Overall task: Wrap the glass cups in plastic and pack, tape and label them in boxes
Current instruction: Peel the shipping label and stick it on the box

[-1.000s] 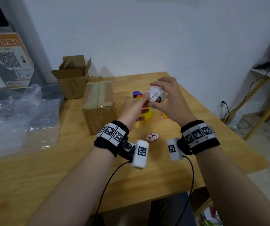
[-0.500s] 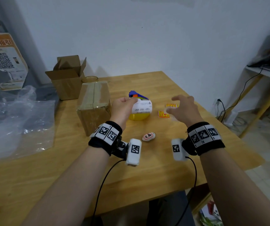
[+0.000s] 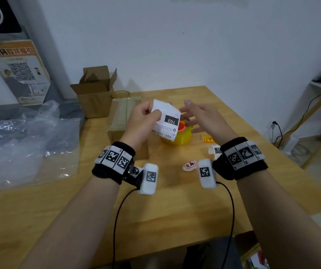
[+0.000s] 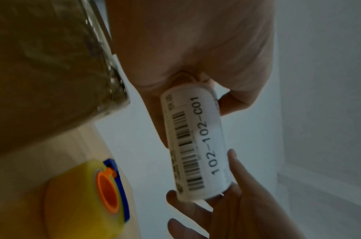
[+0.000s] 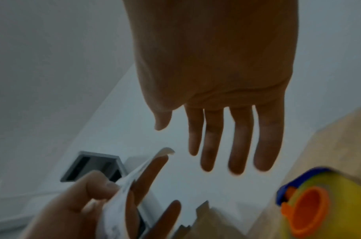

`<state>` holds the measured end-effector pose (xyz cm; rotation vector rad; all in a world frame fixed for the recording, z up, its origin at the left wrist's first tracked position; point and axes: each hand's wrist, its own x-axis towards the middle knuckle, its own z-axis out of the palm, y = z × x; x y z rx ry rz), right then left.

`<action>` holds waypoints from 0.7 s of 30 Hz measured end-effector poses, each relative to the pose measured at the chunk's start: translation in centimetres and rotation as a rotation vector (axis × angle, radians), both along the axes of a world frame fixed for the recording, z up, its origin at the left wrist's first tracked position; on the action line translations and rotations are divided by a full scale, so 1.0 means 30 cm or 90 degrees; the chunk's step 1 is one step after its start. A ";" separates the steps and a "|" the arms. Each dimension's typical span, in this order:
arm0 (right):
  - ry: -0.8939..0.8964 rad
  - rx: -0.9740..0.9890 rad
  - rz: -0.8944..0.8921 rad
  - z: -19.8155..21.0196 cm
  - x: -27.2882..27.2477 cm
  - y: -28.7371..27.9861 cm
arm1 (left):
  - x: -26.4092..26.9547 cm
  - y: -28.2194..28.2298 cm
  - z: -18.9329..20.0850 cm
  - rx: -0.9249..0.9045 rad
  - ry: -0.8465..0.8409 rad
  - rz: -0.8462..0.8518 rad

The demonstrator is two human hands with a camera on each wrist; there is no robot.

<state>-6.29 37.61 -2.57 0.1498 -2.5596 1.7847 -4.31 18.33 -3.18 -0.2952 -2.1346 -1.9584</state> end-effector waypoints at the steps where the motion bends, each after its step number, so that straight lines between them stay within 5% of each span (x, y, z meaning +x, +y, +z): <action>1: -0.007 -0.019 0.039 0.015 -0.005 -0.032 | -0.001 -0.028 0.009 -0.015 0.010 -0.006; 9: 0.066 -0.020 0.228 0.038 -0.098 -0.240 | -0.011 -0.232 0.056 -0.169 -0.024 0.009; 17: -0.016 0.012 0.174 -0.014 -0.181 -0.335 | -0.038 -0.337 -0.007 -0.175 -0.294 -0.010; 21: -0.015 -0.005 0.119 -0.039 -0.196 -0.348 | -0.086 -0.335 -0.050 -0.178 -0.266 0.069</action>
